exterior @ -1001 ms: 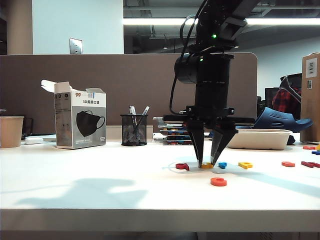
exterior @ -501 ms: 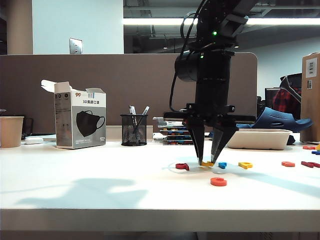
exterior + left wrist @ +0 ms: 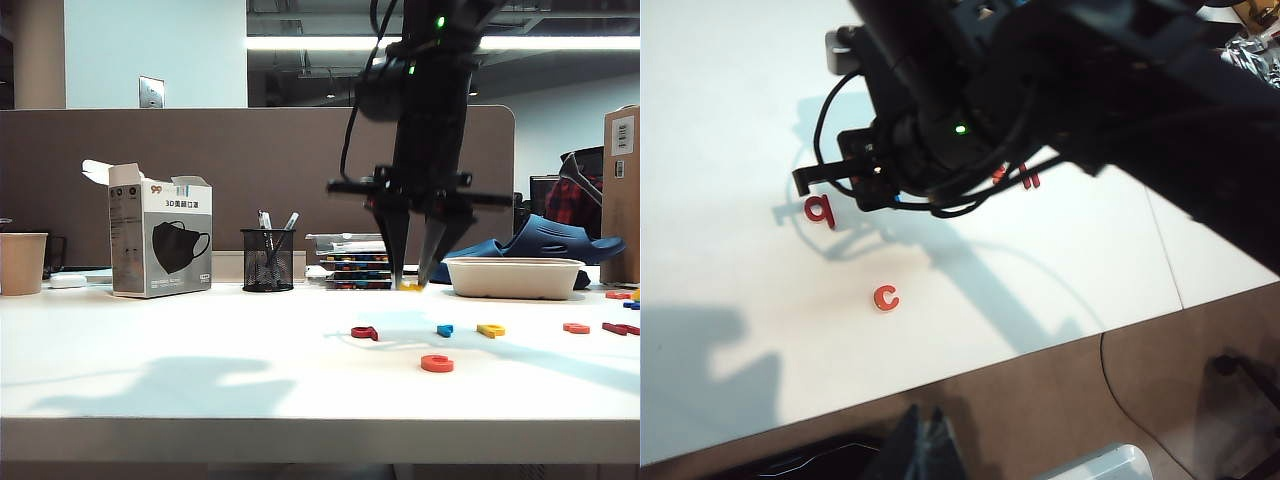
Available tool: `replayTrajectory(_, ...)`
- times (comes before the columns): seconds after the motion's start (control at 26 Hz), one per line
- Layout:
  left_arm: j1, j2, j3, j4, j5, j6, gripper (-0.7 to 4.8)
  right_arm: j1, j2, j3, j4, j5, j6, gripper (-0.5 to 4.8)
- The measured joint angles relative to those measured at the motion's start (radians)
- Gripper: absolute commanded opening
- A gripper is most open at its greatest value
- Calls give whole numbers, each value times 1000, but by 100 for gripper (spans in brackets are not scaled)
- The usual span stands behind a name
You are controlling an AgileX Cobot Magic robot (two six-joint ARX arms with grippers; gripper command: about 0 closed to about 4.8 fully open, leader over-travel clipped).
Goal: Select the appropriate letters from the row of letter magnets placed on the table to arrange into the word "cup".
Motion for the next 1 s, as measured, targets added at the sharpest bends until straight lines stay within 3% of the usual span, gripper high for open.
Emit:
replayTrajectory(0.58,0,0,0,0,0,0,-5,-25,-173,-25,-104,50,-1,106)
replayTrajectory(1.0,0,0,0,0,0,0,-5,-25,-304,-225,-70,51,36,106)
